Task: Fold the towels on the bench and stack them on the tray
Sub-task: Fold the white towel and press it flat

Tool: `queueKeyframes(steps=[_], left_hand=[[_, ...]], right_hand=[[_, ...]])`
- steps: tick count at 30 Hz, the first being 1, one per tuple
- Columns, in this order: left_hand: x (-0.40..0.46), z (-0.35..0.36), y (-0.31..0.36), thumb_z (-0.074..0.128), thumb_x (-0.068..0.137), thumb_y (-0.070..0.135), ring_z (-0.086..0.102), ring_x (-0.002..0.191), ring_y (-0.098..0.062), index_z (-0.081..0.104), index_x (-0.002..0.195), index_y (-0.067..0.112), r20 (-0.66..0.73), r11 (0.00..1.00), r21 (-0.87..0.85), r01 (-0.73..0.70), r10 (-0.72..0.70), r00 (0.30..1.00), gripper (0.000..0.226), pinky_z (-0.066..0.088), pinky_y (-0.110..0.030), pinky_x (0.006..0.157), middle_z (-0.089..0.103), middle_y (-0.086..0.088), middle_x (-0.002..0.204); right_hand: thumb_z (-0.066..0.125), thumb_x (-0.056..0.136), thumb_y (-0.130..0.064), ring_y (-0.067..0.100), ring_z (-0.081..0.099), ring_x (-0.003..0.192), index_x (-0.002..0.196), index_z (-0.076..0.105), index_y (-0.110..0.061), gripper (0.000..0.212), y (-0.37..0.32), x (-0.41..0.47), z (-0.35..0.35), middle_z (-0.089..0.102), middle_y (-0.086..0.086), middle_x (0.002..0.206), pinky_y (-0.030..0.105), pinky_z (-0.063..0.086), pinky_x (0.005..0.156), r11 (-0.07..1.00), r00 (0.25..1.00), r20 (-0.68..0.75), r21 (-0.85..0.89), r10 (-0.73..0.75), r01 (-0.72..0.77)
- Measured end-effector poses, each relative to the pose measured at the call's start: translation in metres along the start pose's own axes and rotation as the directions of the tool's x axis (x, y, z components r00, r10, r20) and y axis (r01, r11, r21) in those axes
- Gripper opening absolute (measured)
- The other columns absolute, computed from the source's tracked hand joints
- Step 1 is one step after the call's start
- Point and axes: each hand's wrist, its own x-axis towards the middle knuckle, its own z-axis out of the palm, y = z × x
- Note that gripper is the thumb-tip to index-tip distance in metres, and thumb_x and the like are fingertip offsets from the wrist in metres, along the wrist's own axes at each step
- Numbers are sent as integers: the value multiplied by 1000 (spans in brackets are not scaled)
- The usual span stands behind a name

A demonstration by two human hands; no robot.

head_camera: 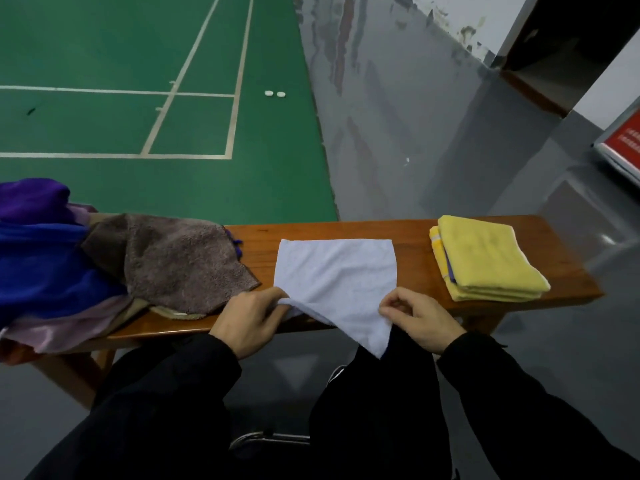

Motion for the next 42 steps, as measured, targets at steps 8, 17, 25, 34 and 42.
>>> queueKeyframes(steps=[8, 17, 25, 34, 42], left_hand=[[6, 6, 3, 37, 94, 56, 56, 60, -8, 62, 88, 29, 20, 998, 57, 15, -16, 1000, 38, 47, -35, 57, 62, 10, 69], [-6, -2, 6, 52, 98, 38, 57, 69, -3, 63, 95, 33, -33, 1000, 16, 22, -22, 999, 12, 39, -18, 61, 64, 15, 79], [-21, -5, -13, 34, 96, 62, 60, 81, -3, 65, 103, 36, 232, 994, 109, -31, 5, 973, 41, 50, -28, 71, 66, 16, 91], [44, -12, -5, 52, 102, 34, 67, 86, -18, 70, 103, 20, 165, 992, 21, 121, -122, 979, 22, 48, -30, 71, 73, 3, 96], [101, 0, -22, 60, 96, 28, 59, 68, -29, 58, 76, 10, 17, 928, -1, 373, -373, 928, 27, 39, -35, 56, 61, -4, 67]], right_hand=[[58, 69, -90, 6, 49, 102, 121, 54, -28, 81, -16, -12, 76, 52, -14, 114, 26, 44, 91, 861, 957, -139, -484, -253, 157], [73, 77, -21, 19, 57, 85, 99, 63, -23, 24, -9, 8, 110, 58, -4, 98, 32, 47, 74, 807, 887, -302, -578, -348, 120], [61, 96, -26, 8, 63, 91, 91, 66, -31, 9, 14, -11, 24, 69, -13, 96, 32, 52, 82, 976, 999, 49, -216, -24, 34], [63, 97, -21, 14, 61, 78, 81, 73, -21, 19, -12, 41, -30, 68, 2, 78, 31, 45, 71, 994, 985, -150, 76, 91, -80], [56, 100, -28, 19, 63, 89, 96, 70, -25, 15, -18, 109, -29, 70, -3, 94, 32, 51, 77, 975, 941, -303, -108, 153, -194]])
